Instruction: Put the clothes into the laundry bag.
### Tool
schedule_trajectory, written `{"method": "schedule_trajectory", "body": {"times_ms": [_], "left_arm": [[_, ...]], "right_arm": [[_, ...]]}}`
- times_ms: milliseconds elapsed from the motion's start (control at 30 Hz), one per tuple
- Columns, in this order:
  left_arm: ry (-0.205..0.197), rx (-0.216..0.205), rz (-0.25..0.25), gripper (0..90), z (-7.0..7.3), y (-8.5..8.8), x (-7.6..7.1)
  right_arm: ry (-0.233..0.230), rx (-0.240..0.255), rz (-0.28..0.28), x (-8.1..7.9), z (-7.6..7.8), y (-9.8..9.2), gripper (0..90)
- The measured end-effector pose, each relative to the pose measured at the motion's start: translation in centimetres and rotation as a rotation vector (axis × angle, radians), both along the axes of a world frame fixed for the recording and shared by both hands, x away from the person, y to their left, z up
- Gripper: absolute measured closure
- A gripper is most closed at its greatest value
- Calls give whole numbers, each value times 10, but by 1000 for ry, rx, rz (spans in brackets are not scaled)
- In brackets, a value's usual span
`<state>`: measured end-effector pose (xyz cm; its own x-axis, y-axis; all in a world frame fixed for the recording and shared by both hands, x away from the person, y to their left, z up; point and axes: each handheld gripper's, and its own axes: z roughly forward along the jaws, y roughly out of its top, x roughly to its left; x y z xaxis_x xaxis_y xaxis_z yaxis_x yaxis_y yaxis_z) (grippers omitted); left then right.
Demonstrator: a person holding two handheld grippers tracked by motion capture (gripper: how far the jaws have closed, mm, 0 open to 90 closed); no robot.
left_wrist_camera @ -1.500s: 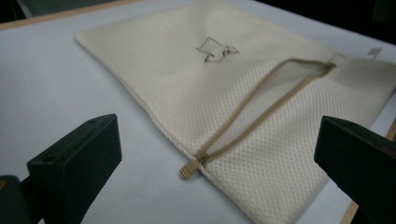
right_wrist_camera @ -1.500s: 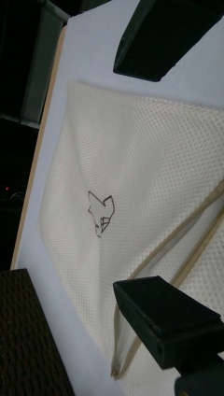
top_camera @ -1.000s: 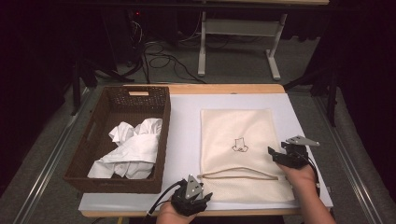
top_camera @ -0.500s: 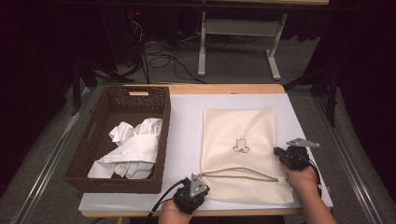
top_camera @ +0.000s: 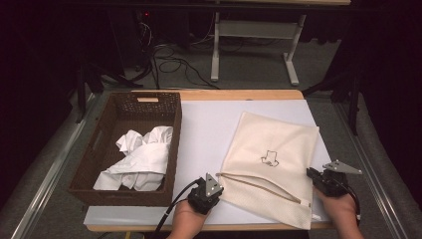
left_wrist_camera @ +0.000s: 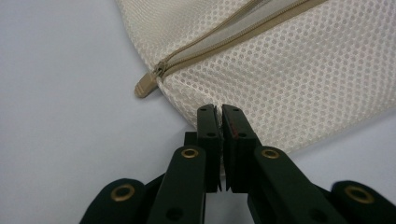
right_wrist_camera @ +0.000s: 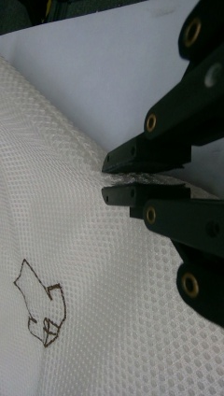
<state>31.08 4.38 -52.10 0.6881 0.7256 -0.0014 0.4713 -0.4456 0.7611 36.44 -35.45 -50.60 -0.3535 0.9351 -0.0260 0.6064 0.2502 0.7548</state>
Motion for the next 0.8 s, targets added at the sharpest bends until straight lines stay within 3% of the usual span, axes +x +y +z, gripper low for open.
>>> {"method": "schedule_trajectory", "body": {"times_ms": [100, 133, 167, 200, 233, 267, 300, 333, 367, 400, 433, 467, 500, 533, 600, 633, 800], "left_arm": [[0, -9, 0, 840, 1, 1, 0], [-9, -20, 2, 704, 2, 2, 0], [-17, -27, 2, 704, 3, 3, -1], [-54, -45, 8, 573, 6, 4, -3], [-54, -45, 8, 514, 6, 4, -3], [-76, -51, 14, 439, 8, 5, -4], [-88, -58, 14, 439, 9, 5, -5], [-113, -65, 20, 335, 11, 5, -6], [-113, -65, 20, 302, 11, 5, -6], [-125, -75, 20, 252, 13, 6, -7], [-132, -87, 21, 252, 14, 6, -8], [-135, -94, 18, 204, 15, 7, -8], [-118, -99, -4, 76, 17, 6, -6], [-118, -99, -4, 3, 17, 6, -6], [-89, -94, -33, 0, 19, 6, -5], [-108, -100, -24, 0, 20, 8, -7], [-113, -128, -1, 0, 24, 14, -6]], "right_arm": [[-8, 10, 6, -1, 0, -2, 734], [-27, 26, 14, -2, 1, -2, 581], [-27, 26, 14, -2, 1, -2, 581], [-56, 25, 15, -7, 5, -2, 488], [-56, 25, 15, -7, 5, -2, 488], [-88, 29, 20, -14, 9, 1, 392], [-88, 29, 20, -14, 9, 1, 392], [-130, 11, 43, -23, 13, 6, 267], [-130, 11, 43, -23, 13, 6, 267], [-162, 13, 64, -33, 17, 11, 169], [-162, 13, 64, -33, 17, 11, 169], [-175, 25, 65, -37, 18, 14, 112], [-193, 42, 54, -44, 21, 19, 3], [-193, 42, 54, -44, 21, 19, 3], [-206, 46, 40, -50, 24, 26, 2], [-213, 42, 61, -56, 25, 32, 2], [-209, 52, 78, -58, 25, 36, 2]]}}
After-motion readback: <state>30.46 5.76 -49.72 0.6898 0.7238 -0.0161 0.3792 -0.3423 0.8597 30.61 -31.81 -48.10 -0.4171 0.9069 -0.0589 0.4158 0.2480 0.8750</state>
